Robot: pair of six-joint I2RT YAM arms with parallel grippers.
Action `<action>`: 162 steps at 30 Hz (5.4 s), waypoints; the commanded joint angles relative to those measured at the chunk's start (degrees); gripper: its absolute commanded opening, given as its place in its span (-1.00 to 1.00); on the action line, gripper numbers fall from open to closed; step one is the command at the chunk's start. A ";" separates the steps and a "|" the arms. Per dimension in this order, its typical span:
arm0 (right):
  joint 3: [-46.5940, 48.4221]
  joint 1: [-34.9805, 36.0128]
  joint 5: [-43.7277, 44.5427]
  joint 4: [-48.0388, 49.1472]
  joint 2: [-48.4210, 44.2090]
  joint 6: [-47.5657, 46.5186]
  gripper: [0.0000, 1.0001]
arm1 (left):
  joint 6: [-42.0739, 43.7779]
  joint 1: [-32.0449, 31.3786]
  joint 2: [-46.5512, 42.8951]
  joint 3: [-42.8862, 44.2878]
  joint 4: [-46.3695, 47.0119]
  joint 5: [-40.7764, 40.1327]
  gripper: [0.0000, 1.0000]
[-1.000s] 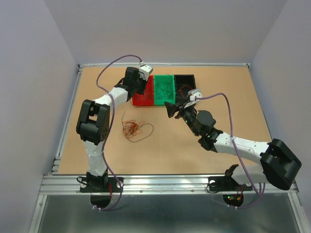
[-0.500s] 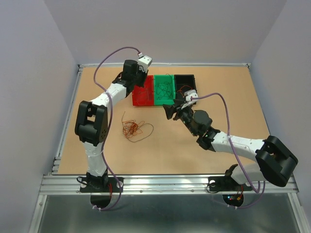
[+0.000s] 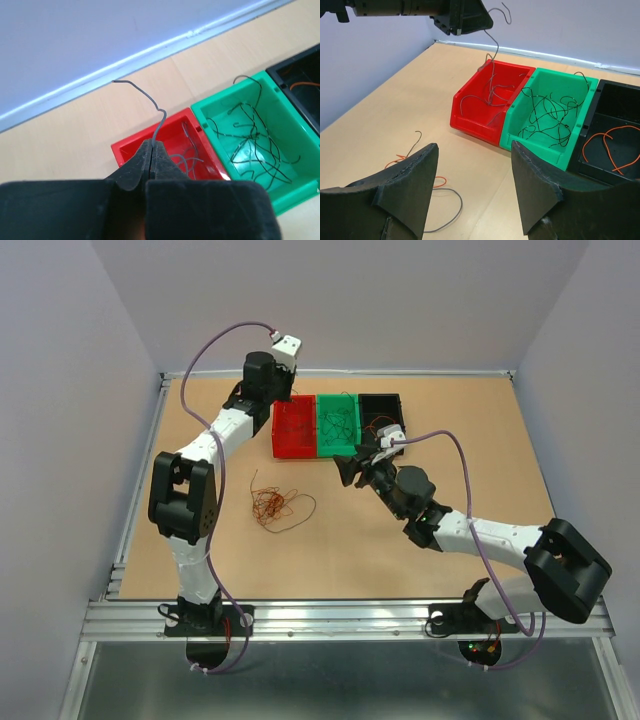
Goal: Untangle the cables
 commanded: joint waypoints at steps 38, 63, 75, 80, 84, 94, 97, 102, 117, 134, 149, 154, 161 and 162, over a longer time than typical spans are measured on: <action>4.05 -0.05 0.65 -2.60 -1.93 1.02 0.29 | 7.44 -1.05 -13.20 -15.89 -0.13 1.01 0.34; -0.08 -0.13 2.84 -9.81 -13.71 0.49 0.30 | 31.79 -15.38 -22.19 -34.62 -16.30 7.71 0.45; -1.14 -0.22 3.37 -10.34 -15.73 0.23 0.30 | 28.89 -16.70 -14.01 -31.19 -19.03 1.11 0.12; -1.49 -0.14 3.11 -10.51 -16.35 0.23 0.30 | 27.49 -16.44 -12.69 -31.01 -18.06 -1.09 0.01; -1.93 -0.14 3.28 -10.60 -17.05 0.23 0.30 | 27.66 -16.43 -10.76 -29.96 -20.26 -0.13 -0.21; -1.84 -0.22 3.63 -10.69 -16.97 0.14 0.29 | 26.97 -15.82 -12.67 -27.59 -21.76 2.94 -1.00; -1.31 -0.31 3.63 -10.69 -15.82 0.14 0.29 | 24.33 -14.33 -16.89 -26.10 -21.05 4.70 -1.00; -0.52 -0.40 2.14 -10.60 -14.41 0.05 0.29 | 20.28 -11.08 -24.36 -22.67 -19.47 9.45 -1.00; 3.61 -0.49 -24.22 -4.72 -4.84 -3.55 0.36 | 8.07 -10.72 -39.32 0.79 -27.55 20.44 -1.00; 4.31 -0.49 -27.22 7.15 3.43 -4.43 0.32 | -4.33 -10.99 -32.90 23.82 -26.32 25.28 -1.00; -5.17 -0.57 -23.45 6.89 -12.72 -4.17 0.23 | -1.79 -10.99 -31.76 19.89 -22.64 16.50 -1.00; -8.25 -0.57 -18.08 4.69 -18.70 -3.90 0.21 | 0.76 -10.55 -27.64 18.65 -20.62 11.67 -1.00; -9.84 -0.57 -12.19 2.15 -22.94 -4.08 0.18 | 1.56 -5.63 -22.71 16.10 -14.99 10.68 -1.00; -9.84 -0.57 -11.14 1.97 -23.11 -4.08 0.17 | 1.47 -5.02 -22.10 15.92 -13.77 11.29 -1.00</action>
